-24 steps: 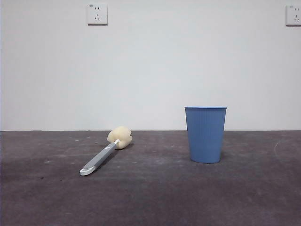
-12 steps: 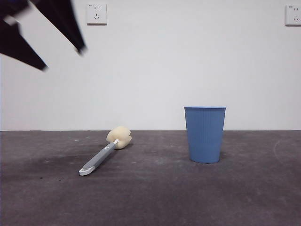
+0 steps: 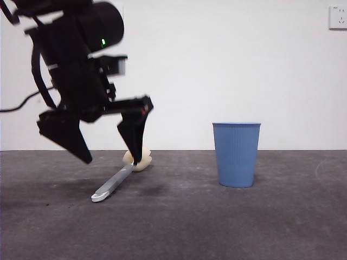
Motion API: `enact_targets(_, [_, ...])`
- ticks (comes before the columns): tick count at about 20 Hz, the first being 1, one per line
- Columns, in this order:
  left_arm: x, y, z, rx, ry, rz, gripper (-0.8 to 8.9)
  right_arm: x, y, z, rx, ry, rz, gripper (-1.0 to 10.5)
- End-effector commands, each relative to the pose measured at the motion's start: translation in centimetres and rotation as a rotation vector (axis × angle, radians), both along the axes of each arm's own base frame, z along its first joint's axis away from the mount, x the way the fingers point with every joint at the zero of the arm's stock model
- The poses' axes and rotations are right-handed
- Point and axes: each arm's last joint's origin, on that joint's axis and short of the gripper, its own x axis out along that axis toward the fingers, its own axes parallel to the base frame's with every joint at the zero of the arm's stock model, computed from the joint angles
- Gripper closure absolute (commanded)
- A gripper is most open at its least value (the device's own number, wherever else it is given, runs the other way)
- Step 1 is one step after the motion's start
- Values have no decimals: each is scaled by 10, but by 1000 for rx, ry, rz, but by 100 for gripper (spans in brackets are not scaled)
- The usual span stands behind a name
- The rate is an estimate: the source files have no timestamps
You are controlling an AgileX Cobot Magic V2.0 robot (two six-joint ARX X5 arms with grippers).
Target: Pick up the cup brush,pick up the cup,insert the brush into the cup,clean the cup,put the cup brush back,put the cup back to the fixed position on the table
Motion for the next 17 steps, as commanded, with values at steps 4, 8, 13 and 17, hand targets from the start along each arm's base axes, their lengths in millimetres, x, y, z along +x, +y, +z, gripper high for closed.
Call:
enact_targets(4, [8,-6,-23,13,30,22,250,0,0,1,1,-4,-5,362])
enact_targets(8, [10,-6,-30,36,37,54,253,0,0,1,1,-4,-5,364])
enact_targets(13, [10,-5,-36,56,65,57,352,0,0,1,1,-4,-5,384])
enact_targets(17, [9,-6,-37,47,73,51,630,0,0,1,1,-4,-5,384])
